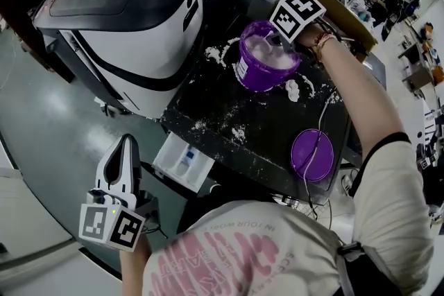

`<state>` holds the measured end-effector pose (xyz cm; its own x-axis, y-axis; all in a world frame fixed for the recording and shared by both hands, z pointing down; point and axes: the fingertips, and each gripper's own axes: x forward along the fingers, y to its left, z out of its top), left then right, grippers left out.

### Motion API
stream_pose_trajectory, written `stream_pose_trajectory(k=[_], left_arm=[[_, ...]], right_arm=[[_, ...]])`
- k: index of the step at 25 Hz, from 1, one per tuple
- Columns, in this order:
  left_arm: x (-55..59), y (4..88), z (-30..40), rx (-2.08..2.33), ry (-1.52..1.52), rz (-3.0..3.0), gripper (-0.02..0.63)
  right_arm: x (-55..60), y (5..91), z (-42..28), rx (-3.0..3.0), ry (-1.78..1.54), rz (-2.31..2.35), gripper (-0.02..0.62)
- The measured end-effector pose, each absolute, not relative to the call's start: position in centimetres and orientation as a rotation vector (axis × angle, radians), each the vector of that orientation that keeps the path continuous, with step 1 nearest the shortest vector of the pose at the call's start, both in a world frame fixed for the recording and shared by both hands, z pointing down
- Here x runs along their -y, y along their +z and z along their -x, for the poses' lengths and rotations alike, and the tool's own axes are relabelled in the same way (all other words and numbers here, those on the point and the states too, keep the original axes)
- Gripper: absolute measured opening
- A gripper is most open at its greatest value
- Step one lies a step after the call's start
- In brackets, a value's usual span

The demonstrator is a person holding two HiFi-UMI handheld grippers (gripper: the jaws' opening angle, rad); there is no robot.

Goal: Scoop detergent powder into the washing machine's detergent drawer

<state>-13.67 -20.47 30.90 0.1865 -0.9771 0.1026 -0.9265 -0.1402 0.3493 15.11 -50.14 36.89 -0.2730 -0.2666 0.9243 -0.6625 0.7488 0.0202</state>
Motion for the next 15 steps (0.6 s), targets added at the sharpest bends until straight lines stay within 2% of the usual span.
stream_pose_trajectory(k=[15], left_arm=[[20.2,31.0,13.5,1.777,-0.22,-2.146,0.003]], right_arm=[[47.7,36.4,-13.7,1.947,0.592,-0.646,0.0]])
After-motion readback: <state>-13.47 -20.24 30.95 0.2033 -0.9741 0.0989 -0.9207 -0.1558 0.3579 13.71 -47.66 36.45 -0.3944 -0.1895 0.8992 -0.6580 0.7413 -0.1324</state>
